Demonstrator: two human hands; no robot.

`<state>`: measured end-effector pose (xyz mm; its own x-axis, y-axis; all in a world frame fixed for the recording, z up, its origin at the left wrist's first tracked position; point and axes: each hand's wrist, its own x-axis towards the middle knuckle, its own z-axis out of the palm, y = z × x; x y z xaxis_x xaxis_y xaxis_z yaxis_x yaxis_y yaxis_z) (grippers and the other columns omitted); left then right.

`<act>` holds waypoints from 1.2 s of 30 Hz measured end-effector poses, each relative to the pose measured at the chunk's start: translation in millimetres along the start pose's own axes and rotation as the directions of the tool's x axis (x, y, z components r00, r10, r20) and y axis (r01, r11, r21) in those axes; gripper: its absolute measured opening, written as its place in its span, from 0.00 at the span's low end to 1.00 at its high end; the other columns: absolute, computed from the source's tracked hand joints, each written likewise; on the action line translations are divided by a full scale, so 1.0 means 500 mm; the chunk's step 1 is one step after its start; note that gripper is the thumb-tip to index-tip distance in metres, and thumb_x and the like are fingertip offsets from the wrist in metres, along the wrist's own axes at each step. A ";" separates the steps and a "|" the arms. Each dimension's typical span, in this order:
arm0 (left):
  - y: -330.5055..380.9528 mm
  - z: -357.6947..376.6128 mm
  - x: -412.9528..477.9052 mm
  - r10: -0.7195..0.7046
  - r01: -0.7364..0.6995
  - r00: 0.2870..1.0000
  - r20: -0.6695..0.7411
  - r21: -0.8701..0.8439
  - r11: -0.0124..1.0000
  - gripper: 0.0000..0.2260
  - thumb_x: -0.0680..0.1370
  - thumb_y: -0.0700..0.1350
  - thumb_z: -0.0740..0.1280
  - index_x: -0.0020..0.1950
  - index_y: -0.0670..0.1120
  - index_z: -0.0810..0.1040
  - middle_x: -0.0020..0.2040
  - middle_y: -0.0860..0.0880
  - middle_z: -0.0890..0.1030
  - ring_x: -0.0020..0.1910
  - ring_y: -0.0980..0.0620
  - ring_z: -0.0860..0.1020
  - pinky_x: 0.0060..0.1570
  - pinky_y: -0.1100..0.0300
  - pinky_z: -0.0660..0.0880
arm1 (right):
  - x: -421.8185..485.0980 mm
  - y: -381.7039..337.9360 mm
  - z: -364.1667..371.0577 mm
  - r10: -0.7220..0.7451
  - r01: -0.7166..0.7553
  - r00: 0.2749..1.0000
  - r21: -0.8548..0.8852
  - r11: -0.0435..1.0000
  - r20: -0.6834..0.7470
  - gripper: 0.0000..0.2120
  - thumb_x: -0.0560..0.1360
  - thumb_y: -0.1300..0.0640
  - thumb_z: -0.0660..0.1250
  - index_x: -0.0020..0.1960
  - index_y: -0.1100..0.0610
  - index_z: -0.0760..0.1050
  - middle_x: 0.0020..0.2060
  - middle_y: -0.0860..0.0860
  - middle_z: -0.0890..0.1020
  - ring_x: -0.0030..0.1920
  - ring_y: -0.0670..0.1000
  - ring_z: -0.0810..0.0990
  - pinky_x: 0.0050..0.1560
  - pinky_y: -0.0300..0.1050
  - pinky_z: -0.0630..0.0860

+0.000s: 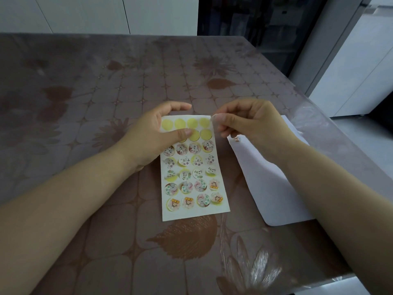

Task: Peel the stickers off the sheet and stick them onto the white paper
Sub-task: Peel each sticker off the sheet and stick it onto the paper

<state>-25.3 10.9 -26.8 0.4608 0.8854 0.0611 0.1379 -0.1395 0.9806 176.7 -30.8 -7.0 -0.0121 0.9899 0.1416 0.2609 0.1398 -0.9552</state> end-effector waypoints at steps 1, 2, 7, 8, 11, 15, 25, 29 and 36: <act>0.000 0.000 0.000 0.000 0.000 1.000 0.000 0.000 1.000 0.18 0.73 0.39 0.71 0.60 0.53 0.76 0.54 0.44 0.82 0.49 0.47 0.84 0.48 0.52 0.82 | 0.000 -0.003 -0.007 0.014 -0.014 1.000 -0.002 1.000 -0.001 0.02 0.71 0.63 0.70 0.42 0.57 0.80 0.31 0.48 0.84 0.32 0.45 0.81 0.36 0.33 0.76; 0.000 -0.001 -0.001 0.001 -0.001 1.000 0.000 -0.002 1.000 0.18 0.73 0.39 0.71 0.60 0.53 0.76 0.54 0.45 0.82 0.48 0.48 0.84 0.48 0.53 0.82 | 0.000 -0.007 -0.017 0.025 -0.025 1.000 -0.024 0.999 0.001 0.03 0.71 0.63 0.70 0.42 0.56 0.81 0.33 0.48 0.85 0.34 0.44 0.82 0.37 0.33 0.76; 0.001 -0.002 -0.002 0.010 -0.010 1.000 0.004 -0.014 1.000 0.17 0.74 0.38 0.70 0.58 0.54 0.76 0.53 0.49 0.82 0.46 0.53 0.84 0.43 0.59 0.82 | -0.012 -0.033 -0.114 0.051 -0.086 0.992 -0.326 0.941 -0.114 0.03 0.68 0.56 0.74 0.41 0.50 0.83 0.37 0.44 0.85 0.39 0.43 0.82 0.45 0.33 0.77; 0.001 -0.002 -0.002 0.009 -0.009 1.000 0.002 -0.016 1.000 0.17 0.74 0.38 0.70 0.58 0.55 0.76 0.53 0.49 0.82 0.45 0.54 0.84 0.42 0.60 0.81 | -0.014 -0.034 -0.137 0.078 -0.131 0.986 -0.386 0.913 -0.149 0.03 0.67 0.52 0.74 0.41 0.49 0.83 0.37 0.44 0.85 0.41 0.45 0.82 0.51 0.40 0.78; 0.000 0.000 -0.002 0.005 -0.004 1.000 0.008 -0.021 1.000 0.17 0.73 0.38 0.70 0.57 0.55 0.76 0.53 0.49 0.82 0.46 0.53 0.84 0.43 0.58 0.82 | -0.017 -0.025 -0.185 0.178 -0.252 0.964 -0.458 0.853 -0.198 0.04 0.66 0.49 0.72 0.39 0.48 0.83 0.35 0.45 0.85 0.44 0.50 0.83 0.57 0.51 0.77; -0.001 0.000 -0.001 0.001 0.000 1.000 0.014 -0.020 1.000 0.17 0.73 0.39 0.70 0.58 0.55 0.76 0.53 0.48 0.83 0.46 0.51 0.84 0.44 0.56 0.82 | -0.014 -0.005 -0.220 0.336 -0.403 0.915 -0.553 0.730 -0.223 0.07 0.65 0.55 0.76 0.42 0.48 0.82 0.33 0.44 0.85 0.44 0.53 0.83 0.59 0.49 0.74; -0.003 -0.002 -0.001 0.017 -0.016 1.000 0.021 -0.010 1.000 0.17 0.73 0.39 0.70 0.57 0.57 0.76 0.52 0.50 0.83 0.45 0.53 0.84 0.42 0.59 0.82 | -0.004 0.026 -0.230 0.440 -0.518 0.855 -0.433 0.738 -0.272 0.05 0.67 0.55 0.75 0.42 0.52 0.83 0.39 0.51 0.82 0.41 0.49 0.78 0.42 0.37 0.74; -0.006 -0.002 -0.001 0.032 -0.032 0.999 -0.007 0.010 0.999 0.16 0.75 0.39 0.69 0.58 0.57 0.76 0.51 0.53 0.83 0.47 0.53 0.84 0.45 0.58 0.81 | -0.004 0.028 -0.228 0.476 -0.527 0.849 -0.441 0.726 -0.230 0.06 0.65 0.54 0.76 0.41 0.53 0.84 0.37 0.52 0.80 0.40 0.52 0.75 0.47 0.43 0.74; -0.011 -0.004 0.004 -0.013 0.012 0.999 -0.035 -0.012 1.000 0.16 0.79 0.39 0.63 0.62 0.56 0.73 0.50 0.46 0.84 0.48 0.48 0.84 0.46 0.53 0.81 | 0.001 0.032 -0.226 0.499 -0.552 0.829 -0.505 0.663 -0.250 0.06 0.63 0.51 0.77 0.38 0.49 0.84 0.40 0.50 0.85 0.39 0.53 0.80 0.51 0.45 0.75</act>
<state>-26.9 14.1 -31.8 0.4278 0.9022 0.0552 0.1327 -0.1231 0.9835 289.7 -31.2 7.3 0.3620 0.8845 -0.2944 0.6676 -0.4664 -0.5804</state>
